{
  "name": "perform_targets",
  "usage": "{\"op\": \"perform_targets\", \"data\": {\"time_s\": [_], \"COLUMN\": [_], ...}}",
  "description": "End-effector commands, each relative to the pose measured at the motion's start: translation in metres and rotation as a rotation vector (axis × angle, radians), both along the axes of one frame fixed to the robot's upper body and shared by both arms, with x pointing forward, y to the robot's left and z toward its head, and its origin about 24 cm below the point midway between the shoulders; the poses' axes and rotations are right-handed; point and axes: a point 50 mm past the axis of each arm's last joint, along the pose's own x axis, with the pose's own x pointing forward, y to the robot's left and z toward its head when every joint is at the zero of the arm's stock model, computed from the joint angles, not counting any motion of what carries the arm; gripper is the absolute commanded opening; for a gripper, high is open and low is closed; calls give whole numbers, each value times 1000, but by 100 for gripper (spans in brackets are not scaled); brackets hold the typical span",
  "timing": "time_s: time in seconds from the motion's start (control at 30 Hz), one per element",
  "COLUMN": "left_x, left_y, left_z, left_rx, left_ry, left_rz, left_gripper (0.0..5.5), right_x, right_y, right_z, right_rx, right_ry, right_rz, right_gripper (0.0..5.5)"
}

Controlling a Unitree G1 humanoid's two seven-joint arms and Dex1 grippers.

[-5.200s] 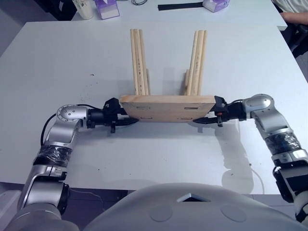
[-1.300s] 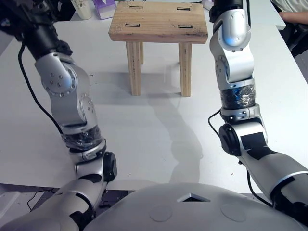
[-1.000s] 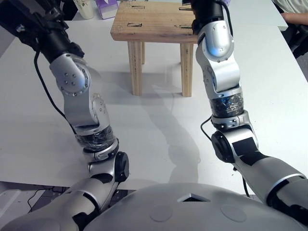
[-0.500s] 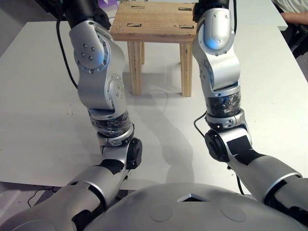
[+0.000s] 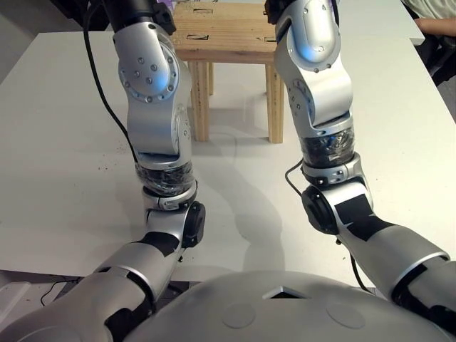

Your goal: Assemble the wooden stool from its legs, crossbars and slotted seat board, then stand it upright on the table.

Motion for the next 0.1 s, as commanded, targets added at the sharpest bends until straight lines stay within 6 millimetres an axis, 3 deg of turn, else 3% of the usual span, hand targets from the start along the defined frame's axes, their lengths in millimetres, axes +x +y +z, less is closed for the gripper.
{"op": "perform_targets", "data": {"time_s": [0.03, 0.1], "left_x": [-1, -2], "left_y": [-8, -12], "left_z": [-13, -16], "left_rx": [19, 20], "left_ry": [51, 63], "left_rz": [38, 26], "left_gripper": [352, 352], "right_x": [-2, -4], "right_y": [6, 8], "right_z": [-9, -7], "right_rx": [-16, -20], "right_ry": [36, 15], "right_rz": [30, 25], "right_gripper": [325, 325]}}
